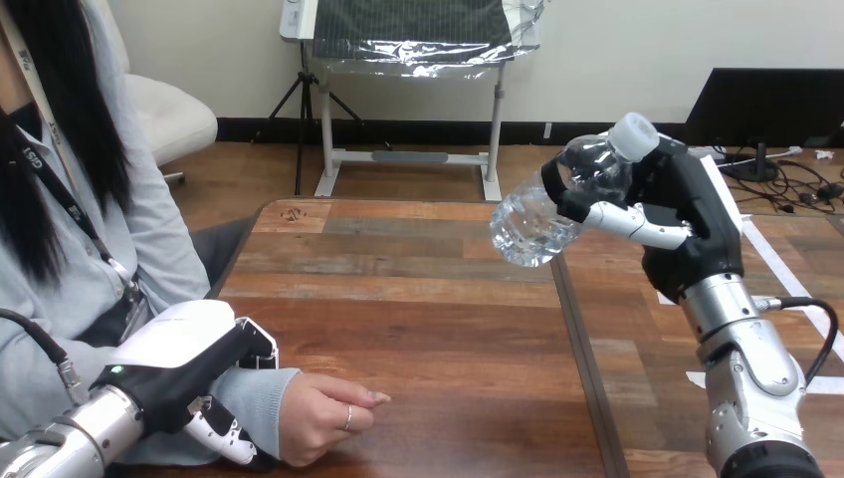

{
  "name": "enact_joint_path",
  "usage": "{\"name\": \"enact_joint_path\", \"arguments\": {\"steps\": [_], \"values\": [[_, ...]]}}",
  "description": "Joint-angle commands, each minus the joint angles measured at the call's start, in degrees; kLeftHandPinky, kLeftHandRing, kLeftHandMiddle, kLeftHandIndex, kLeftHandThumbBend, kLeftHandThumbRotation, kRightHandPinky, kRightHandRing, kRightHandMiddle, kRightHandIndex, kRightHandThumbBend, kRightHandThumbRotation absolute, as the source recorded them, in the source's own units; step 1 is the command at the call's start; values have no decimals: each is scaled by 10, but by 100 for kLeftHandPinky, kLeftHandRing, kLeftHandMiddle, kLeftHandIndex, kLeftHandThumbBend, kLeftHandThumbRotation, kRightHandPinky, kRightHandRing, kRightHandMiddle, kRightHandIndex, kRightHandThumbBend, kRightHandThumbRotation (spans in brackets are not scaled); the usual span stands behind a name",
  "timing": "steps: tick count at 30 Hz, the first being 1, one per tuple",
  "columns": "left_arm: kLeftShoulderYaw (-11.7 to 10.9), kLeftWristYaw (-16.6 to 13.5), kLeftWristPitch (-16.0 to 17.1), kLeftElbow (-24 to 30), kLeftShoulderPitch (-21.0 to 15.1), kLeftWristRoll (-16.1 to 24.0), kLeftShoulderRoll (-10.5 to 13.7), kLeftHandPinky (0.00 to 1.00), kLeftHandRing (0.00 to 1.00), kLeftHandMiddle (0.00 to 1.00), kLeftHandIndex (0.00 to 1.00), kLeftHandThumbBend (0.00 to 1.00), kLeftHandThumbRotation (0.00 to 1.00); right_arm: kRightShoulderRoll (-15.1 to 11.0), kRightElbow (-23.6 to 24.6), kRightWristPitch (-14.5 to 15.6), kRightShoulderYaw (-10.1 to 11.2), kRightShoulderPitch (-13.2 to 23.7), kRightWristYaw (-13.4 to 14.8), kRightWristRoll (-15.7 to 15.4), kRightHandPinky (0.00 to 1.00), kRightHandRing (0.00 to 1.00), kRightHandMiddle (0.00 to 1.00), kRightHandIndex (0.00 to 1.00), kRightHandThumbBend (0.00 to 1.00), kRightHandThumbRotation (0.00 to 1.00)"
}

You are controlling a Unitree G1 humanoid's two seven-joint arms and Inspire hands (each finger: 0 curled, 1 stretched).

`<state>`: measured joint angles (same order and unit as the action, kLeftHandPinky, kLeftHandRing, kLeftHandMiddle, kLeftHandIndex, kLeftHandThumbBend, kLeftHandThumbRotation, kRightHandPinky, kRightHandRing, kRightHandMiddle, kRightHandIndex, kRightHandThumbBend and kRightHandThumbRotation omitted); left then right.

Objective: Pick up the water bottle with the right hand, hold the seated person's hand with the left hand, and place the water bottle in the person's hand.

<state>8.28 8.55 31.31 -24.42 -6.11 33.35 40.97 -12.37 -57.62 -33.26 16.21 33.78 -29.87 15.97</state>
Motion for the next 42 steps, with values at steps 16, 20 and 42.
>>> {"name": "enact_joint_path", "arguments": {"steps": [16, 20, 42], "values": [[-35, 9, -26, 126, -32, -33, 12, 21, 26, 33, 33, 90, 0, 30, 22, -7, -16, 19, -12, -4, 26, 32, 40, 43, 82, 0], [-37, 6, -24, 133, -36, -35, 12, 21, 26, 32, 33, 90, 0, 36, 20, -12, -22, 16, -15, -9, 26, 32, 40, 43, 80, 0], [-30, 34, -52, 175, -77, -32, 9, 20, 24, 31, 31, 88, 0, 71, -2, -32, -44, 3, -35, -28, 26, 31, 39, 43, 81, 0]]}}
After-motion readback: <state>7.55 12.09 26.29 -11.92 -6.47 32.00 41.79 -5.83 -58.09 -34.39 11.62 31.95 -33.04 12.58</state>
